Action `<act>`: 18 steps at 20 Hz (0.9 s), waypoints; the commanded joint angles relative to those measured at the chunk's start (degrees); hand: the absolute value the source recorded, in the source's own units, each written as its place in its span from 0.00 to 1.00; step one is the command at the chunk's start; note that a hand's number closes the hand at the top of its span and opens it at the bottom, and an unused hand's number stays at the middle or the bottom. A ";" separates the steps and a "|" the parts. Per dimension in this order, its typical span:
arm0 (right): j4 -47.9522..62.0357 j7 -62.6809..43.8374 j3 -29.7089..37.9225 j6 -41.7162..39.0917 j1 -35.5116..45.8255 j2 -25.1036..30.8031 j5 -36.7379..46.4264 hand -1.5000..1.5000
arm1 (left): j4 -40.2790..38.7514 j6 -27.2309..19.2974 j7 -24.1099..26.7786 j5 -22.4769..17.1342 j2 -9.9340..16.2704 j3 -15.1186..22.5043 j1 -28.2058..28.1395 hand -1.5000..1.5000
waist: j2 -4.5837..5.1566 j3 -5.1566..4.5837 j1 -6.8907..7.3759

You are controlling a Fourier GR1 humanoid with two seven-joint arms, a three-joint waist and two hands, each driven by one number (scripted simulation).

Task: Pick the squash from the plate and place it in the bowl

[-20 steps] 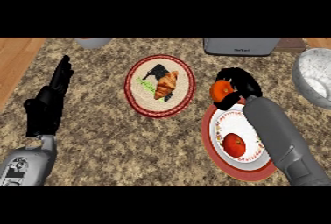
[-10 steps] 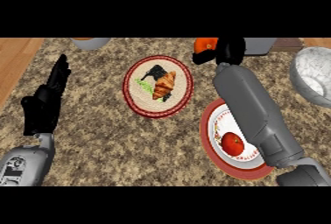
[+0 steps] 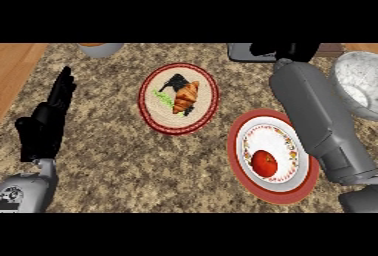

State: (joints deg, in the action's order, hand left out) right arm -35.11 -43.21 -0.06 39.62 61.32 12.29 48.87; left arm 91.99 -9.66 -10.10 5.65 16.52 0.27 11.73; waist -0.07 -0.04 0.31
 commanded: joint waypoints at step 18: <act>15.19 23.93 12.49 9.13 -13.10 25.45 -4.07 1.00 | 1.02 0.37 0.54 1.15 -2.33 0.09 0.97 0.50 | 1.11 0.17 2.06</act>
State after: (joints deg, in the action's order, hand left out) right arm -25.80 -21.04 11.96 47.74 49.66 33.36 42.92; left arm 92.02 -9.92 -9.76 7.65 14.10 0.87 13.00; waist 0.76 0.09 1.54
